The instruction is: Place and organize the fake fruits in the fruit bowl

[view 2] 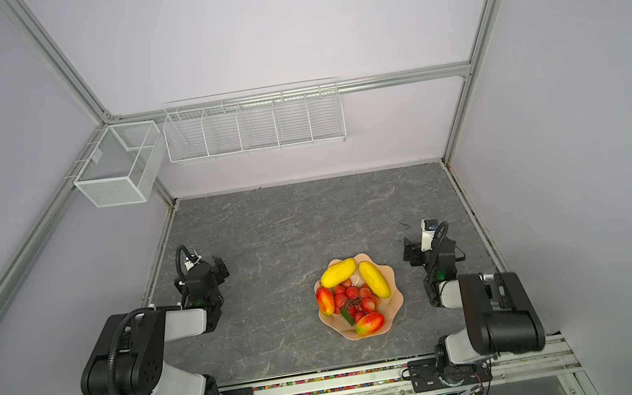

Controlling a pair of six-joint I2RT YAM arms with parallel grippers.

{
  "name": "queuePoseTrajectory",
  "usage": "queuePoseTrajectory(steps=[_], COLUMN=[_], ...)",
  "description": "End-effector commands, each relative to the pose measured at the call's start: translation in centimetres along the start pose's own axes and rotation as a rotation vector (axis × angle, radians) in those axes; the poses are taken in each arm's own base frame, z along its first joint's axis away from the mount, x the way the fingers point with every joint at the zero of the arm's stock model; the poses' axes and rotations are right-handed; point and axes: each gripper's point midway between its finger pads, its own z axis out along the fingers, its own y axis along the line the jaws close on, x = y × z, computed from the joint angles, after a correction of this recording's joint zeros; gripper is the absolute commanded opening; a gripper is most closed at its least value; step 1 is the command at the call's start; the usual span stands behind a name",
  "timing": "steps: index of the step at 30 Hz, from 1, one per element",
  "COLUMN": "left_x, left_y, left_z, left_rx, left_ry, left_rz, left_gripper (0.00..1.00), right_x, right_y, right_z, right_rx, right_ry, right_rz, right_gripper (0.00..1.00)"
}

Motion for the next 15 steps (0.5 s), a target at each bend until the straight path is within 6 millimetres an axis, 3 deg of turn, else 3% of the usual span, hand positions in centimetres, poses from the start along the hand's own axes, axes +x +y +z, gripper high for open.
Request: queuePoseTrajectory(steps=[1, 4, 15], left_x=[-3.23, -3.44, -3.42], left_y=[-0.92, -0.92, -0.86], left_z=[-0.06, -0.09, -0.10], left_rx=[0.054, 0.056, 0.055], left_ry=[-0.100, -0.141, -0.139], left_rz=[-0.028, -0.032, -0.035], left_gripper=[0.99, 0.99, 0.99], right_x=[-3.20, -3.21, -3.36], right_y=[1.77, 1.37, 0.85], right_z=[0.83, 1.08, 1.16], right_rx=[-0.077, 0.019, 0.046], right_ry=[-0.039, -0.066, -0.054], right_rz=[-0.099, -0.130, -0.114], right_gripper=[0.88, 0.88, 0.88])
